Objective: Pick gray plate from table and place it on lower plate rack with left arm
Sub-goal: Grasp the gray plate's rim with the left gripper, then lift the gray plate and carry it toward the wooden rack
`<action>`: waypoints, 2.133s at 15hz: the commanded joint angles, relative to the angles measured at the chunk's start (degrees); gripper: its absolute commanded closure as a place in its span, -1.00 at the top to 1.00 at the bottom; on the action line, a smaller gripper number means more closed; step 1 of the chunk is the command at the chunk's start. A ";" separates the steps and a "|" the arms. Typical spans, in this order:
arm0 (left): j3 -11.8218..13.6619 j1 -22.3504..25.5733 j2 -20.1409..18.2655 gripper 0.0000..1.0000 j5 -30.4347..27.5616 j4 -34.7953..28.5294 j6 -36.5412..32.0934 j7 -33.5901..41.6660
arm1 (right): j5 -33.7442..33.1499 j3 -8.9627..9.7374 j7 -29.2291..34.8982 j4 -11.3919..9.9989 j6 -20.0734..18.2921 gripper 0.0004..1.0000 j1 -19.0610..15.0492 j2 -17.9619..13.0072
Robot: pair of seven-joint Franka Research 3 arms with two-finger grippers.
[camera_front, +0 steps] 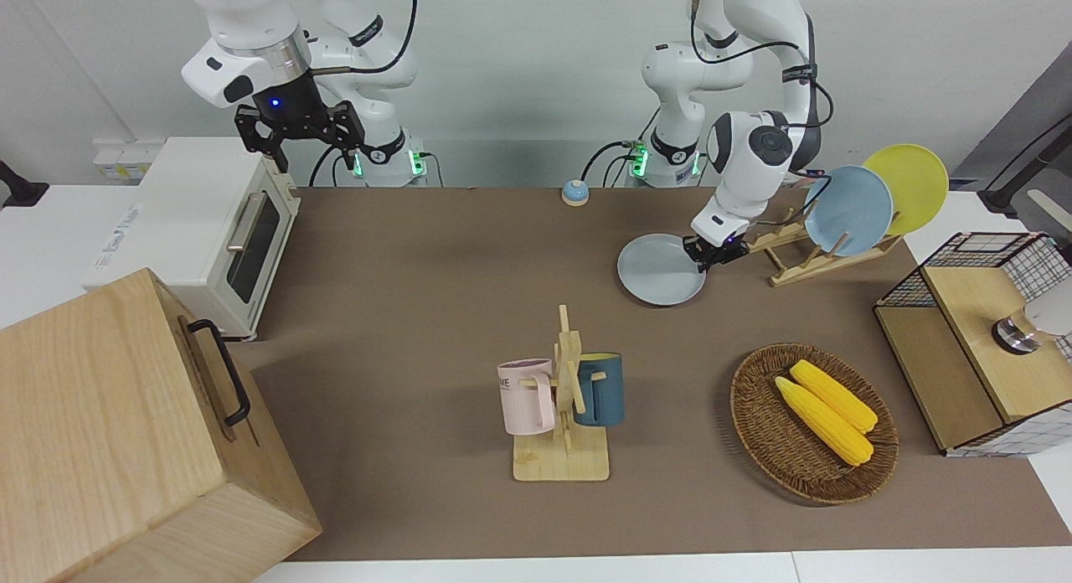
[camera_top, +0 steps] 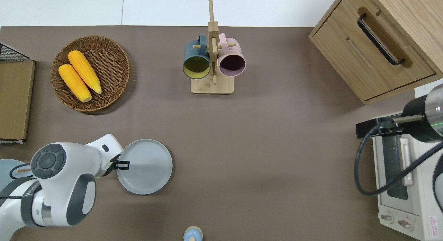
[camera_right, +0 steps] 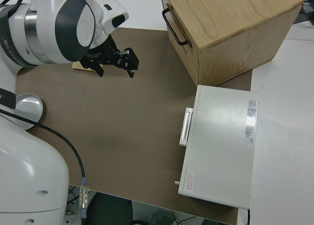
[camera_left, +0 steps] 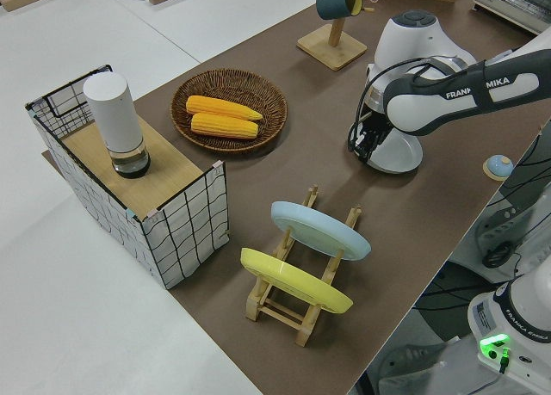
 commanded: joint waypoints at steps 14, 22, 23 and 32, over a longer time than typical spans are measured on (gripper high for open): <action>0.84 0.36 -5.88 -1.00 -0.03 15.07 -24.65 -0.35 | 0.43 0.29 -0.08 0.35 -0.83 0.98 -0.41 -0.14; 1.02 0.62 -8.17 -1.00 0.24 25.18 -36.17 -0.09 | 0.43 0.38 -0.08 0.35 -0.83 0.98 -0.41 -0.14; 1.02 0.71 -8.17 -1.00 0.67 26.32 -37.58 0.00 | 0.43 0.38 0.01 0.35 -0.83 0.98 -0.41 -0.14; 1.02 2.99 -8.34 -1.00 10.77 32.22 -46.99 -2.36 | 0.43 0.38 0.01 0.35 -0.83 0.98 -0.41 -0.14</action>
